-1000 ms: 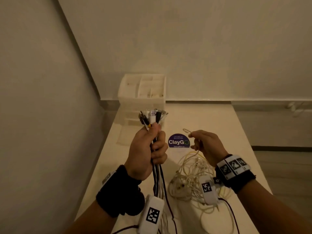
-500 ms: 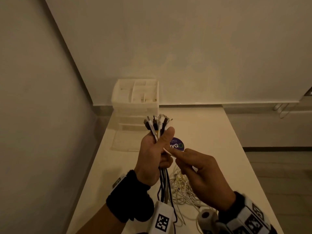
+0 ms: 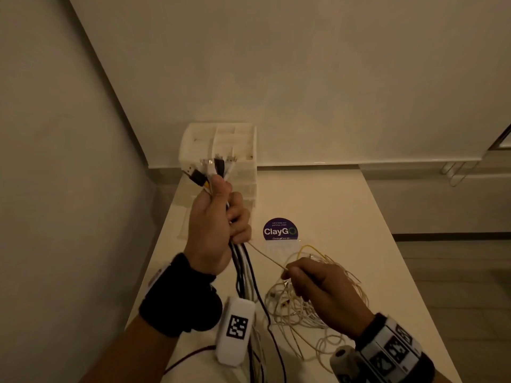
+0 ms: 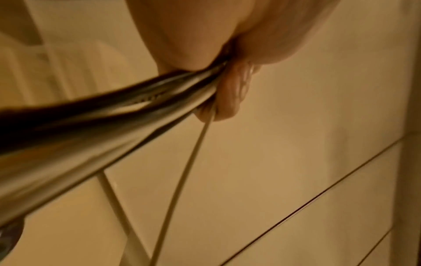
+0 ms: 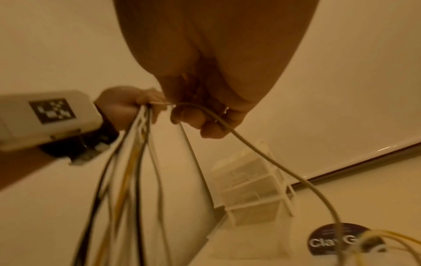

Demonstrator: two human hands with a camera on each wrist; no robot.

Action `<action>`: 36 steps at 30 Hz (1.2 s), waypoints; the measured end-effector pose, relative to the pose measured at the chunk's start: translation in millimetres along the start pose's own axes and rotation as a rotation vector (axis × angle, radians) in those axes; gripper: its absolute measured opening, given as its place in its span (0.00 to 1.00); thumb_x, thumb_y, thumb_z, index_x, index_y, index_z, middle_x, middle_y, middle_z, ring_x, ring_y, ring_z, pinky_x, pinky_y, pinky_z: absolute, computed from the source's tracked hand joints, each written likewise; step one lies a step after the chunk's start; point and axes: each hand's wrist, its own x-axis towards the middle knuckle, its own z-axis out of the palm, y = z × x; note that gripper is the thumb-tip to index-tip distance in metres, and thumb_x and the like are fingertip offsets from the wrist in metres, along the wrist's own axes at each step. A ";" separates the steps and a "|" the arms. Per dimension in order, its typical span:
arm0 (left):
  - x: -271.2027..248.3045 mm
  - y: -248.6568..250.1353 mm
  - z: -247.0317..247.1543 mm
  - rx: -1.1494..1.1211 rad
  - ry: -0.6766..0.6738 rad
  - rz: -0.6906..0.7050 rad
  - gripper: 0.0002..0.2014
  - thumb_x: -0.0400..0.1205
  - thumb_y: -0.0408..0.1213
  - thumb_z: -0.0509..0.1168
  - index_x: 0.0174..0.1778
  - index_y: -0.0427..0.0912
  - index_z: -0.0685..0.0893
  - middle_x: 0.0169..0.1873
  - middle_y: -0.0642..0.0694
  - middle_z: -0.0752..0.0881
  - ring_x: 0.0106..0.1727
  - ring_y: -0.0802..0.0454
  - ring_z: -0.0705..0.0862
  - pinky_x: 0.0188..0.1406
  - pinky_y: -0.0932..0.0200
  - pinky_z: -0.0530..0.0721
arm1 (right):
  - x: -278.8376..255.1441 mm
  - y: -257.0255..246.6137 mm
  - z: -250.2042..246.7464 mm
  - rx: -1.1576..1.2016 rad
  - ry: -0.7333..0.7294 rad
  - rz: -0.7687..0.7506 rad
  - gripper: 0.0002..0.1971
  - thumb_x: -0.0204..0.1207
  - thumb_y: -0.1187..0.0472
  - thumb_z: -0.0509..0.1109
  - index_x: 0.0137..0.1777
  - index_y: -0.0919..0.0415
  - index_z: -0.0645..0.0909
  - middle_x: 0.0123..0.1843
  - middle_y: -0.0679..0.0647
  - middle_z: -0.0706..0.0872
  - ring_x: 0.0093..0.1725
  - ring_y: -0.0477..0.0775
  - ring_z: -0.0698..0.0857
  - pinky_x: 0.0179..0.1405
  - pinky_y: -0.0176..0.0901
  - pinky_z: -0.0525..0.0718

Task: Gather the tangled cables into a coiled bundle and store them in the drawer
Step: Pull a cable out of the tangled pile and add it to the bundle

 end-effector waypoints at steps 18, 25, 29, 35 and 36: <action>-12.7 -50.0 15.7 0.858 -0.125 0.071 0.11 0.77 0.37 0.74 0.54 0.53 0.88 0.46 0.58 0.91 0.50 0.64 0.87 0.52 0.61 0.84 | 51.4 -21.1 -30.4 0.348 0.148 0.108 0.17 0.72 0.62 0.66 0.29 0.76 0.74 0.25 0.59 0.66 0.28 0.56 0.62 0.28 0.48 0.65; -10.1 -41.6 23.5 0.897 -0.084 0.196 0.11 0.80 0.34 0.70 0.37 0.56 0.85 0.23 0.67 0.84 0.29 0.73 0.81 0.30 0.77 0.74 | 32.3 -13.6 -39.7 0.441 0.047 0.051 0.19 0.83 0.57 0.60 0.37 0.72 0.79 0.28 0.62 0.74 0.28 0.53 0.70 0.32 0.36 0.71; -0.5 -17.5 12.0 0.700 0.106 0.240 0.14 0.81 0.37 0.69 0.27 0.50 0.82 0.14 0.57 0.76 0.16 0.64 0.69 0.20 0.61 0.67 | 22.5 7.7 -29.4 0.393 0.044 0.088 0.19 0.84 0.55 0.58 0.33 0.64 0.78 0.28 0.58 0.74 0.28 0.51 0.71 0.33 0.41 0.72; 8.4 6.0 -16.4 0.550 0.337 0.285 0.13 0.79 0.43 0.69 0.38 0.36 0.83 0.17 0.47 0.81 0.17 0.38 0.64 0.21 0.47 0.67 | 23.3 32.1 -15.2 0.396 0.096 0.171 0.20 0.81 0.53 0.64 0.34 0.67 0.81 0.27 0.58 0.76 0.29 0.52 0.74 0.35 0.41 0.75; 8.3 8.4 -18.6 0.504 0.387 0.278 0.12 0.80 0.43 0.69 0.33 0.40 0.83 0.18 0.59 0.67 0.14 0.48 0.64 0.20 0.55 0.67 | 27.5 33.9 -12.7 0.359 0.123 0.180 0.20 0.79 0.51 0.65 0.33 0.67 0.81 0.27 0.59 0.77 0.29 0.52 0.75 0.35 0.43 0.76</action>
